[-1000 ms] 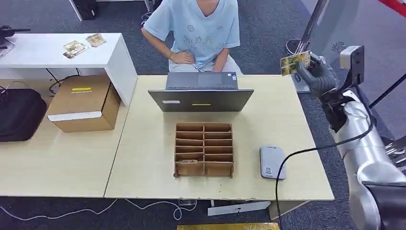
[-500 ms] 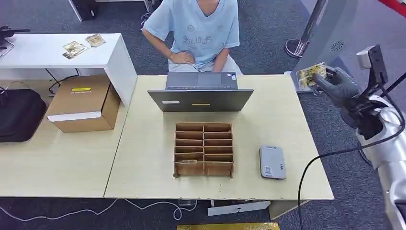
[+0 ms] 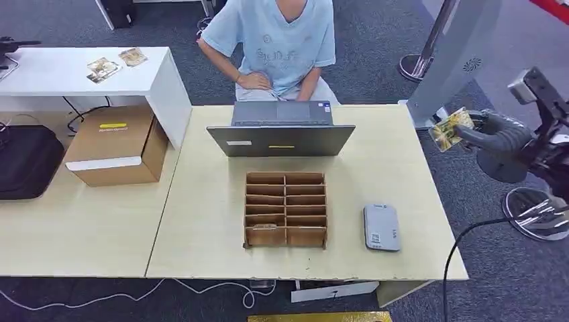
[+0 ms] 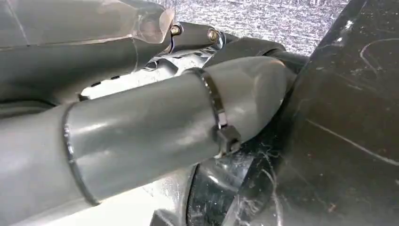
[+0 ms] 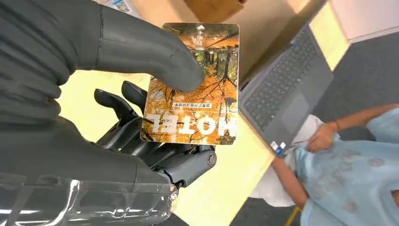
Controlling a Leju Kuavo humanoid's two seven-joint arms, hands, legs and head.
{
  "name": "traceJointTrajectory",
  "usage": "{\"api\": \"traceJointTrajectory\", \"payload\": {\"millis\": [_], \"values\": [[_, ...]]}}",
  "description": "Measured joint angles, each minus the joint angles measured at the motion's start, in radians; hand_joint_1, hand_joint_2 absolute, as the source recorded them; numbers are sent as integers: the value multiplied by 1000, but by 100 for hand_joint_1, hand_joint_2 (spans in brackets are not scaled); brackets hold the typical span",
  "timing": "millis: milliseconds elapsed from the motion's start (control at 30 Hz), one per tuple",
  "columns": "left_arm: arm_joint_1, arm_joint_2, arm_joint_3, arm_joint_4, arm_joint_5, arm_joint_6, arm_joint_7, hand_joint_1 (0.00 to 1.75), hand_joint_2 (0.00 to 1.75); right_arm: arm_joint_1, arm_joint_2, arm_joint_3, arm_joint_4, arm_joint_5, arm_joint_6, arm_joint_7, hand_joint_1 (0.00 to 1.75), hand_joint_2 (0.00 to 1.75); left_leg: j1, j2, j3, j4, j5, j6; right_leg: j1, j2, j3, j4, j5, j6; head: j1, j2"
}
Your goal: Pass the card to the sensor for recognition and then transmit it.
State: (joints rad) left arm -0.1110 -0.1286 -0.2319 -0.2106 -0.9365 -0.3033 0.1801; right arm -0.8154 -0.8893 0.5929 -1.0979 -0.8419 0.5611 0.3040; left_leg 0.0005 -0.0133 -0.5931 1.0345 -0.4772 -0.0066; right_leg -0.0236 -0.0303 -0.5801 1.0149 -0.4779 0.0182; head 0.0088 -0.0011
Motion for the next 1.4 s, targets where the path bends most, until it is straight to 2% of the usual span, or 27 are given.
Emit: {"api": "traceJointTrajectory", "payload": {"millis": [300,533,667,867,1033,1133,1333,1400], "values": [[5,2,40,0,23,-15,-4,0,0,111,-90,78,-104,-87,-53,-34,175,175,0,0,0,0,0,0,0,0,0,0,0,0,0,0],[11,1,71,0,48,-13,7,0,0,228,-91,120,-134,-37,-72,-83,175,175,1,0,-1,0,0,0,1,-1,0,0,0,0,0,0],[11,0,77,0,48,-13,15,0,0,289,-69,133,-127,15,-74,-93,175,175,1,1,-1,0,0,0,0,0,0,0,0,0,-1,0],[21,-6,124,0,111,-1,44,0,0,319,-12,136,-66,87,-72,-97,175,175,1,1,0,0,0,0,1,0,0,0,0,0,0,0],[24,-10,150,0,134,0,59,0,0,288,57,140,28,137,-71,-103,175,175,1,2,0,0,0,0,1,1,0,0,0,0,0,0],[32,-16,178,0,197,28,89,0,0,256,102,148,91,153,-80,-121,175,175,1,2,0,0,0,0,1,1,0,0,0,0,0,0],[48,-35,274,1,281,76,124,0,0,212,167,151,180,176,-134,-142,175,175,1,2,0,0,0,0,1,1,0,0,0,0,0,0],[53,-40,302,1,291,86,125,0,0,202,184,156,203,230,-171,-166,175,175,1,2,0,0,0,0,1,1,0,0,0,0,0,0]]}}
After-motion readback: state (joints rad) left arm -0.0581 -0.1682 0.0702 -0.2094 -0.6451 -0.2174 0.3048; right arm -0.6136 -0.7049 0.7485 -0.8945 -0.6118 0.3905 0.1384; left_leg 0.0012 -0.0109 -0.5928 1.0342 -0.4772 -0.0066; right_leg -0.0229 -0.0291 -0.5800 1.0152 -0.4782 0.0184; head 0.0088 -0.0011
